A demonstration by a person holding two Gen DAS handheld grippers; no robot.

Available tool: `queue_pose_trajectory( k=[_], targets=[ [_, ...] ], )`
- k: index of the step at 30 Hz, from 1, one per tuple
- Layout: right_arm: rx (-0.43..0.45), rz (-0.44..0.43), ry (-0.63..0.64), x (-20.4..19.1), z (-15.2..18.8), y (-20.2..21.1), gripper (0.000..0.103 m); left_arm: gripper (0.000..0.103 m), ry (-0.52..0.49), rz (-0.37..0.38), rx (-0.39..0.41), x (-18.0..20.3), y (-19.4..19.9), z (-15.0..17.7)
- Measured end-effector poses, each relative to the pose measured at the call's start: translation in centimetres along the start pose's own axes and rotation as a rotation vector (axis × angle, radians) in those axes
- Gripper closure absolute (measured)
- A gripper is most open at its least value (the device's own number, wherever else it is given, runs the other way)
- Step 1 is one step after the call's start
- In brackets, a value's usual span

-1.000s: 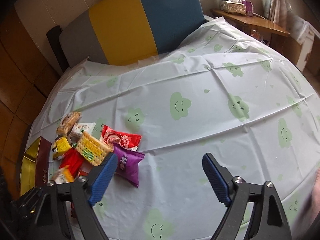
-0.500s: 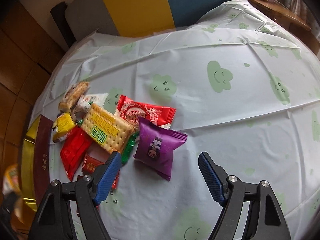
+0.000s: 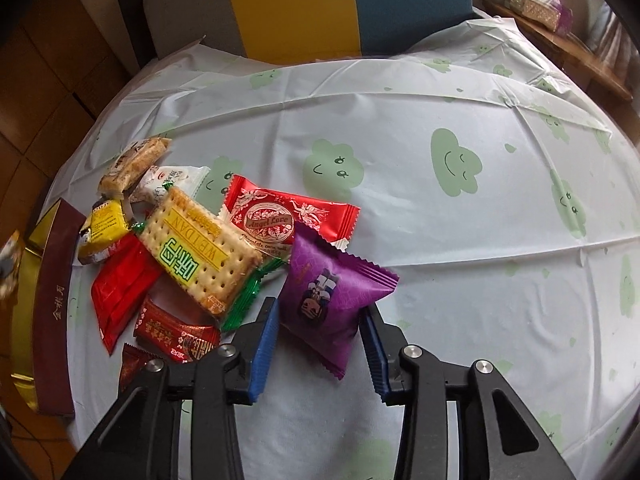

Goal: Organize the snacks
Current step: 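Drop the nut bag into the gold tray with the left tool while the right tool grasps the purple packet, then carry the purple packet into the gold tray and open the right tool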

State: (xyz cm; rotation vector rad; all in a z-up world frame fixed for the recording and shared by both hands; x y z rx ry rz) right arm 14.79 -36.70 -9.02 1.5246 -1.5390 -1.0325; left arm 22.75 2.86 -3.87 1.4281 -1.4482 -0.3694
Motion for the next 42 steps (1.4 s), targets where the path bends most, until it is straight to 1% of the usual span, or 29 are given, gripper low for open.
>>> queue_pose_trajectory(
  k=[2,3,5,6,8,10,12,13,17,19,21,26,29,33,35,37,39,42],
  targets=[
    [0.001,0.005,0.01,0.0,0.0,0.1,0.062,0.052,-0.004,0.0,-0.022,0.6,-2.0,-0.7],
    [0.002,0.007,0.014,0.0,0.0,0.1,0.062,0.052,0.002,-0.012,-0.031,0.6,-2.8,-0.8],
    [0.005,0.012,0.025,-0.1,0.0,0.1,0.062,0.05,0.003,-0.01,-0.059,0.7,-4.0,-0.9],
    [0.007,0.015,0.031,-0.3,0.0,0.1,0.062,0.046,-0.002,-0.014,-0.062,0.8,-4.1,-0.8],
    [0.01,0.019,0.038,-0.4,-0.1,0.1,0.063,0.045,-0.004,-0.015,-0.053,0.6,-3.9,-0.6],
    [0.014,0.02,0.039,-0.4,-0.2,0.2,0.063,0.045,-0.015,-0.016,-0.037,0.3,-2.8,-0.1],
    [0.021,0.024,0.042,-0.4,-0.3,0.3,0.064,0.045,-0.04,-0.041,0.003,0.1,-1.2,0.6],
    [0.026,0.021,0.041,-0.4,-0.3,0.4,0.066,0.045,-0.052,-0.039,0.018,0.0,-0.5,1.0],
    [0.047,0.012,0.052,-0.5,-0.4,1.1,0.066,0.045,-0.119,-0.046,0.062,-0.1,2.5,3.3],
    [0.055,0.006,0.059,-0.7,-0.4,1.4,0.067,0.045,-0.154,-0.037,0.082,-0.2,4.0,4.7],
    [0.068,-0.006,0.058,-0.8,-0.4,1.9,0.068,0.045,-0.181,-0.035,0.088,-0.4,5.1,6.0],
    [0.125,-0.05,0.046,-1.2,-0.5,3.6,0.068,0.045,-0.195,-0.033,0.101,-1.4,7.1,8.6],
    [0.118,-0.05,0.062,-1.7,-0.3,3.5,0.068,0.045,-0.211,-0.042,0.107,-1.8,7.8,9.6],
    [0.109,-0.044,0.094,-2.5,-0.1,3.5,0.068,0.045,-0.212,-0.079,0.134,-2.6,8.7,10.1],
    [0.114,-0.062,0.118,-3.6,0.0,4.0,0.068,0.045,-0.195,-0.097,0.137,-3.2,9.0,9.9],
    [0.128,-0.083,0.162,-5.5,0.0,4.9,0.068,0.045,-0.181,-0.108,0.139,-3.9,9.3,9.8],
    [0.143,-0.123,0.2,-7.9,0.0,5.6,0.068,0.045,-0.167,-0.121,0.149,-4.7,9.7,9.7],
    [0.165,-0.186,0.279,-12.8,-0.2,6.7,0.068,0.045,-0.144,-0.122,0.149,-5.5,10.0,9.5]
  ],
)
Point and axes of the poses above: each gripper's, at about its wrist camera, not at the fingertips, and y roughly against the way its jaws point, x to its right, z to its underside, the point moved 3 cm from there along -y, roughly the way its jaws point, and after that the axes turned 14 degrees about y, right-handed, at the moved point
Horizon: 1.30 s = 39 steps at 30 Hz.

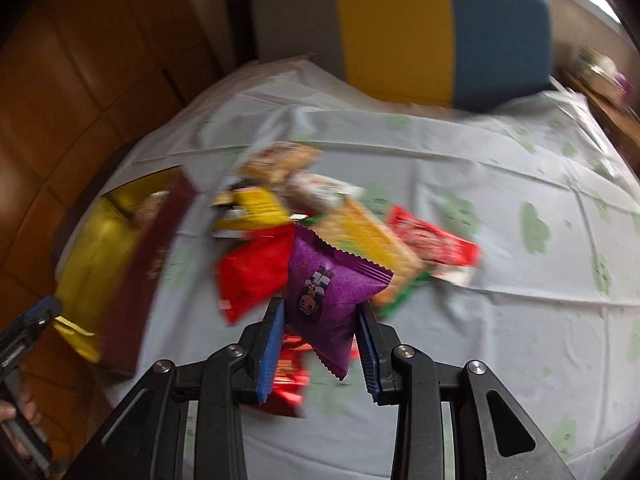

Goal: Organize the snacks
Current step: 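Carry the purple packet into the gold tray and open the right tool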

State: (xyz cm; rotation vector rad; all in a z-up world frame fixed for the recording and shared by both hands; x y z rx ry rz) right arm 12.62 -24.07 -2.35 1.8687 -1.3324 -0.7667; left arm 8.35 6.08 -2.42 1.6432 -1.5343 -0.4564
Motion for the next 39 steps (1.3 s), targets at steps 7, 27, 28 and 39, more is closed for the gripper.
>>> queue_pose_trajectory(
  k=[7,27,28,39],
  targets=[
    [0.026,-0.144,0.136,-10.3,-3.4,-1.3,0.068,0.045,0.026,-0.005,0.003,-1.6,0.5,0.1],
    [-0.101,-0.136,0.289,-20.5,-8.8,-9.7,0.063,0.045,0.121,-0.016,-0.009,-6.2,0.2,0.4],
    [-0.1,-0.13,0.283,-20.3,-8.8,-9.7,0.063,0.045,0.122,-0.016,-0.009,-6.3,0.2,0.4],
    [0.001,-0.095,0.263,-18.3,-7.3,-6.3,0.054,0.045,0.091,-0.016,-0.011,-5.1,0.0,0.7]
  ],
)
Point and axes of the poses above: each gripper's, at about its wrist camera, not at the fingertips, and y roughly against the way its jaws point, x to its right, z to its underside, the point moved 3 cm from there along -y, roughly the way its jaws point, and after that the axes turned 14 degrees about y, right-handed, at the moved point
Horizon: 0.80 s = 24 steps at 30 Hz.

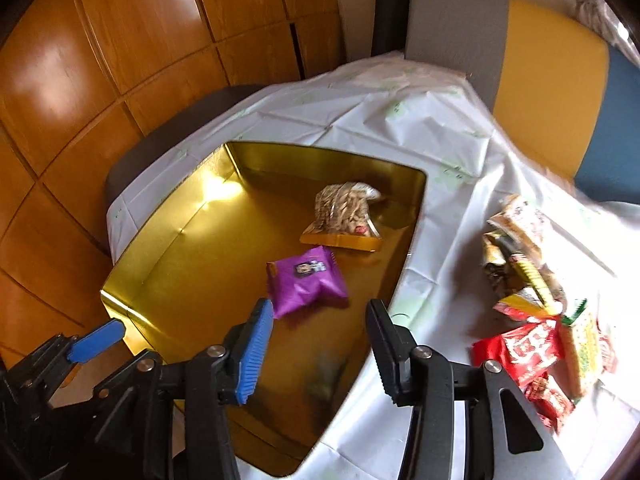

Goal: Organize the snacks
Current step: 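Carry the purple packet into the gold tray and open the right tool, then grasp the square printed cake bag with the left tool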

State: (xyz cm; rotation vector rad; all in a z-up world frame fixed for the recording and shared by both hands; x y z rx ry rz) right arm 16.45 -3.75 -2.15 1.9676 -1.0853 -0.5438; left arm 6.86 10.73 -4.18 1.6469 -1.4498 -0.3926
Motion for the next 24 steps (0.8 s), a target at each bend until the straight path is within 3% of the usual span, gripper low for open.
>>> queue_pose_trajectory(
  k=[15,17,24],
  targets=[
    [0.059,0.051,-0.055,1.8,2.2,3.0,0.038,0.045,-0.054,-0.001,0.002,1.8,0.5,0.7],
    [0.07,0.067,-0.058,2.2,2.5,3.5,0.032,0.045,-0.062,0.006,0.007,2.0,0.5,0.7],
    [0.078,0.144,-0.118,6.3,4.7,5.9,0.023,0.045,-0.093,0.03,0.003,2.7,0.6,1.2]
  ],
)
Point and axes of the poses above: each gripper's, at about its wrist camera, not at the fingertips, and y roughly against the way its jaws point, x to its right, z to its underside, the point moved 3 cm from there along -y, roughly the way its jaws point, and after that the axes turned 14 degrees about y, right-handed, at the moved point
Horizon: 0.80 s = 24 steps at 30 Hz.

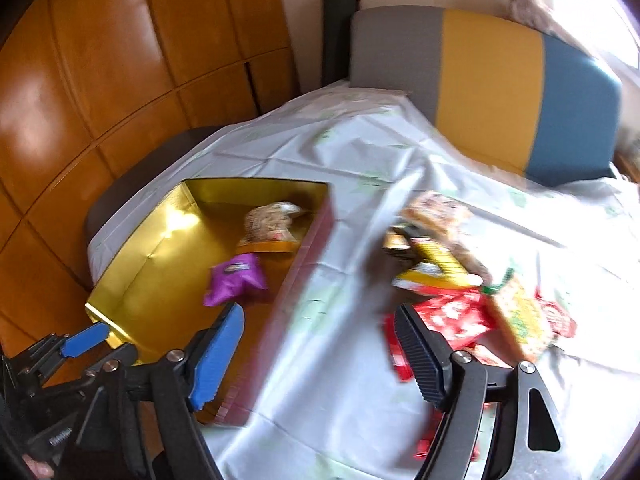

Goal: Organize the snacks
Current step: 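Grasp the square printed cake bag with the left tool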

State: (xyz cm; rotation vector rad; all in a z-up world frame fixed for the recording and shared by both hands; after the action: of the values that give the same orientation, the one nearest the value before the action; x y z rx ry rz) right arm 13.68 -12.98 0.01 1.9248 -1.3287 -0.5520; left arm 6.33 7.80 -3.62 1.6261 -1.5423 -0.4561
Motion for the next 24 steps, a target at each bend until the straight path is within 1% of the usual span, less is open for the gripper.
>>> queue_pose_trajectory(
  k=[5,8,11,16,21,22,23,24],
  targets=[
    [-0.032,0.079,-0.049,4.9,1.7,1.1,0.023,0.045,-0.036,0.024,-0.017,1.1,0.0,-0.1],
    [-0.054,0.11,-0.078,7.7,2.9,1.6,0.023,0.045,-0.068,0.021,-0.021,1.8,-0.2,-0.4],
    [-0.072,0.152,-0.088,10.3,4.1,2.0,0.021,0.045,-0.093,0.051,-0.036,2.8,-0.3,-0.8],
    [-0.102,0.188,-0.104,14.1,6.1,2.4,0.019,0.045,-0.153,0.106,-0.051,6.0,-0.3,-1.9],
    [-0.108,0.189,-0.154,17.0,8.0,2.2,0.018,0.045,-0.245,0.138,-0.071,10.3,-1.4,-3.3],
    [-0.105,0.186,-0.17,17.5,8.3,2.2,0.017,0.042,-0.271,0.132,-0.071,11.5,-1.9,-3.7],
    [-0.099,0.183,-0.189,17.9,8.6,2.2,0.017,0.036,-0.295,0.124,-0.069,12.6,-2.4,-4.0],
    [-0.094,0.181,-0.205,18.3,8.9,2.2,0.017,0.035,-0.31,0.123,-0.069,13.2,-2.7,-4.2]
  ],
)
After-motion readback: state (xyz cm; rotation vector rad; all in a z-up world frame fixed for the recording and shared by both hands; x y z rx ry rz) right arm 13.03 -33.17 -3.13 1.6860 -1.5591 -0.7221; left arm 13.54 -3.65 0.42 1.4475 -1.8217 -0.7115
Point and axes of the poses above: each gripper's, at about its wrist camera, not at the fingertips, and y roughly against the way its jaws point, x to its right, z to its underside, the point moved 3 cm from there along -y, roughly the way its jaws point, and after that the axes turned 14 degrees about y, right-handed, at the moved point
